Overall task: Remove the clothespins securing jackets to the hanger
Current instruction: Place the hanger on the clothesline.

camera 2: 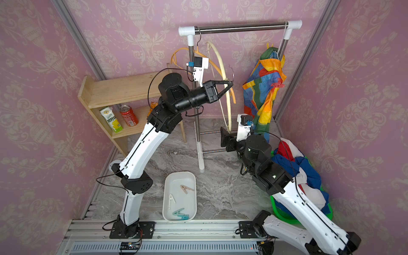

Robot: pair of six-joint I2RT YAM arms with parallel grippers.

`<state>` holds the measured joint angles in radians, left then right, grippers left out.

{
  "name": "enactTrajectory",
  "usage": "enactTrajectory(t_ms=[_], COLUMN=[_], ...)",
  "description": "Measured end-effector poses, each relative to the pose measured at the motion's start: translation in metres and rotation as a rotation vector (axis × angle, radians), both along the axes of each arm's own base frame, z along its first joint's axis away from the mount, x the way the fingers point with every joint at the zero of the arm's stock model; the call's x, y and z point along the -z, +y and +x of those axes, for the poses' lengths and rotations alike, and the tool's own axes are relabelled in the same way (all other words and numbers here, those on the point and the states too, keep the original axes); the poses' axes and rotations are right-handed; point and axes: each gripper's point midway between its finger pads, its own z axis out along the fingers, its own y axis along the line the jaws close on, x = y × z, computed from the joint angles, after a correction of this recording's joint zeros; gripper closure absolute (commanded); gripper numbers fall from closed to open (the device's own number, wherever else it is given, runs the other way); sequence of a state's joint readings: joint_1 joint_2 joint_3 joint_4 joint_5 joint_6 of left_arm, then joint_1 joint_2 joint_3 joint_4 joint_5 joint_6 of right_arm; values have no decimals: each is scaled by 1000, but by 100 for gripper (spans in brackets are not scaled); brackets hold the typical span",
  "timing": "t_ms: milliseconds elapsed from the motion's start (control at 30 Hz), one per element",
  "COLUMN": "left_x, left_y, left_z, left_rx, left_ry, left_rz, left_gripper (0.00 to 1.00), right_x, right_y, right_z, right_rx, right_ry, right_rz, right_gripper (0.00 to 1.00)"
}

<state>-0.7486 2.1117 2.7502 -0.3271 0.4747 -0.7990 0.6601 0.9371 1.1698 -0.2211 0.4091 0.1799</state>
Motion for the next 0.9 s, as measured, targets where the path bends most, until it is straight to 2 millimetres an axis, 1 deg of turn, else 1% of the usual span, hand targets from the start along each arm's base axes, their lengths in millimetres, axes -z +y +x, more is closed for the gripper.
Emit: enactTrajectory(t_ms=[67, 133, 167, 233, 300, 333, 367, 400, 433, 467, 533, 667, 700, 733, 833, 900], left_x=[1, 1, 0, 0, 0, -1, 1, 3, 5, 7, 8, 8, 10, 11, 13, 13], left_y=[0, 0, 1, 0, 1, 1, -1, -3, -5, -6, -6, -8, -9, -10, -11, -12], left_z=[1, 2, 2, 1, 1, 1, 2, 2, 3, 3, 4, 6, 6, 7, 7, 6], left_rx=[-3, -8, -8, -6, -4, -4, -3, 3, 6, 7, 9, 14, 17, 19, 27, 31], left_ry=[7, 9, 12, 20, 25, 26, 35, 47, 53, 57, 64, 78, 85, 86, 95, 96], left_rz=[1, -2, -4, -8, -12, -15, -16, -15, -12, -10, -12, -23, -23, -21, -19, -19], left_gripper=[100, 100, 100, 100, 100, 100, 100, 100, 100, 100, 100, 100, 100, 100, 92, 81], right_x=[-9, -15, -16, -16, -16, -17, -16, -13, -12, -9, -8, -8, -7, -6, -4, -4], right_y=[-2, -3, -2, 0, 2, 3, 10, 15, 15, 12, 8, 11, 11, 11, 10, 8], right_z=[-2, -5, -6, -7, -9, -10, -13, -15, -16, -14, -13, -14, -14, -14, -13, -14], right_rx=[-1, -6, -12, -27, -38, -48, -84, -110, -112, -97, -76, -92, -93, -91, -82, -77], right_ry=[-17, -28, -30, -28, -26, -26, -27, -19, -12, -3, 8, 12, 16, 19, 25, 25], right_rz=[11, 24, 30, 37, 43, 42, 26, 19, 16, 18, 28, 26, 24, 22, 16, 13], right_gripper=[49, 60, 65, 70, 88, 91, 89, 84, 80, 80, 83, 91, 97, 100, 100, 100])
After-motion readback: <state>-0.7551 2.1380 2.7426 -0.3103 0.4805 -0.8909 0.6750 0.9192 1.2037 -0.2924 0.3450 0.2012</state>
